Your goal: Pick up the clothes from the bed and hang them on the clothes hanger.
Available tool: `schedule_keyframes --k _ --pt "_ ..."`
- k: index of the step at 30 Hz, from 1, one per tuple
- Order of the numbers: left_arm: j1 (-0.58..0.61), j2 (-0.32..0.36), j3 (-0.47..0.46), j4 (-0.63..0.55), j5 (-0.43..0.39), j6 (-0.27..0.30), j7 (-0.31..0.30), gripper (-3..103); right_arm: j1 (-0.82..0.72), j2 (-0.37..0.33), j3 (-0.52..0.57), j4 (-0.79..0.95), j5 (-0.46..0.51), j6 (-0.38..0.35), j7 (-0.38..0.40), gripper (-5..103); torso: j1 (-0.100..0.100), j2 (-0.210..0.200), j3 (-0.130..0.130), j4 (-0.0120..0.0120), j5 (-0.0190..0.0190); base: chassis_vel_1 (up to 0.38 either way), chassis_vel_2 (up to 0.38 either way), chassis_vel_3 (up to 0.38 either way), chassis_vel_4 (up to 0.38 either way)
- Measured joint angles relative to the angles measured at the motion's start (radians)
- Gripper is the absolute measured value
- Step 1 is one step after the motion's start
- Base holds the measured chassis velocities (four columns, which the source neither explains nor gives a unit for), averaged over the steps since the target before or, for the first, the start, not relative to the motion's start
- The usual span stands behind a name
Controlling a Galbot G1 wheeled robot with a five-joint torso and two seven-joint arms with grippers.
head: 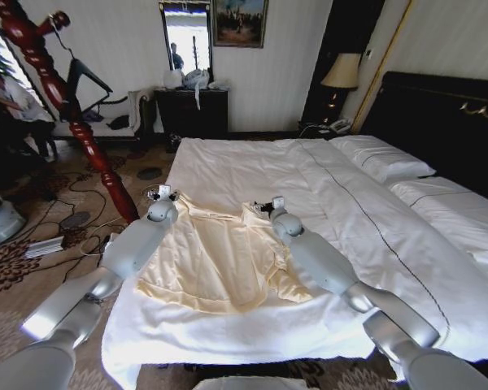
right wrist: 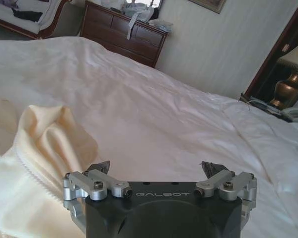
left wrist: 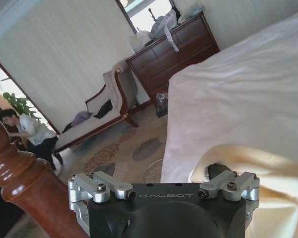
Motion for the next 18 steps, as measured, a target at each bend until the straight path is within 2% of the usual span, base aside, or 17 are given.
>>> schedule_keyframes --k 1,4,6,11,12,13,14,15,16,17,18 --pt "0.007 -0.005 -0.009 0.016 0.017 -0.002 0.005 100 -0.01 0.005 0.01 0.005 0.026 0.013 0.007 100 0.0 0.0 0.0 0.0009 0.0 0.0 0.0 0.0 0.0" --pt "0.011 -0.01 -0.022 0.037 0.05 -0.022 0.017 100 -0.022 0.005 0.027 0.033 0.072 0.028 0.026 100 0.0 0.0 0.0 0.0015 -0.0003 0.0 0.0 0.0 0.0" --pt "0.012 -0.014 -0.045 0.047 0.073 -0.073 0.031 100 -0.039 -0.015 0.039 0.072 0.095 0.047 0.033 100 0.0 0.0 0.0 0.0016 -0.0003 0.0 0.0 0.0 0.0" --pt "0.033 -0.003 -0.112 -0.023 0.022 -0.151 0.028 100 -0.09 -0.083 0.089 0.168 0.175 0.056 0.059 100 0.0 0.0 0.0 0.0001 0.0 0.0 0.0 0.0 0.0" --pt "0.041 0.008 -0.119 -0.052 -0.011 -0.156 0.027 100 -0.11 -0.106 0.106 0.2 0.2 0.056 0.063 100 0.0 0.0 0.0 0.0002 0.0 0.0 0.0 0.0 0.0" --pt "0.041 0.008 -0.119 -0.052 -0.011 -0.156 0.027 100 -0.11 -0.106 0.106 0.2 0.2 0.056 0.063 100 0.0 0.0 0.0 0.0002 0.0 0.0 0.0 0.0 0.0" --pt "0.044 0.019 -0.119 -0.081 -0.07 -0.143 0.028 100 -0.127 -0.125 0.119 0.229 0.213 0.056 0.063 100 0.0 0.0 0.0 0.0006 -0.0001 0.0 0.0 0.0 0.0" --pt "0.042 0.03 -0.11 -0.102 -0.161 -0.093 0.026 100 -0.148 -0.143 0.132 0.263 0.221 0.056 0.062 100 0.0 0.0 0.0 0.0007 0.0003 0.0 0.0 0.0 0.0" --pt "0.035 0.036 -0.099 -0.11 -0.229 -0.031 0.023 100 -0.162 -0.154 0.139 0.285 0.225 0.056 0.062 100 0.0 0.0 0.0 0.001 -0.0002 0.0 0.0 0.0 0.0" --pt "0.022 0.044 -0.084 -0.12 -0.317 0.062 0.022 100 -0.178 -0.165 0.149 0.312 0.226 0.056 0.063 100 0.0 0.0 0.0 0.0009 -0.0007 0.0 0.0 0.0 0.0" --pt "0.022 0.044 -0.084 -0.12 -0.317 0.062 0.022 100 -0.178 -0.165 0.149 0.312 0.226 0.056 0.063 100 0.0 0.0 0.0 0.0009 -0.0007 0.0 0.0 0.0 0.0"
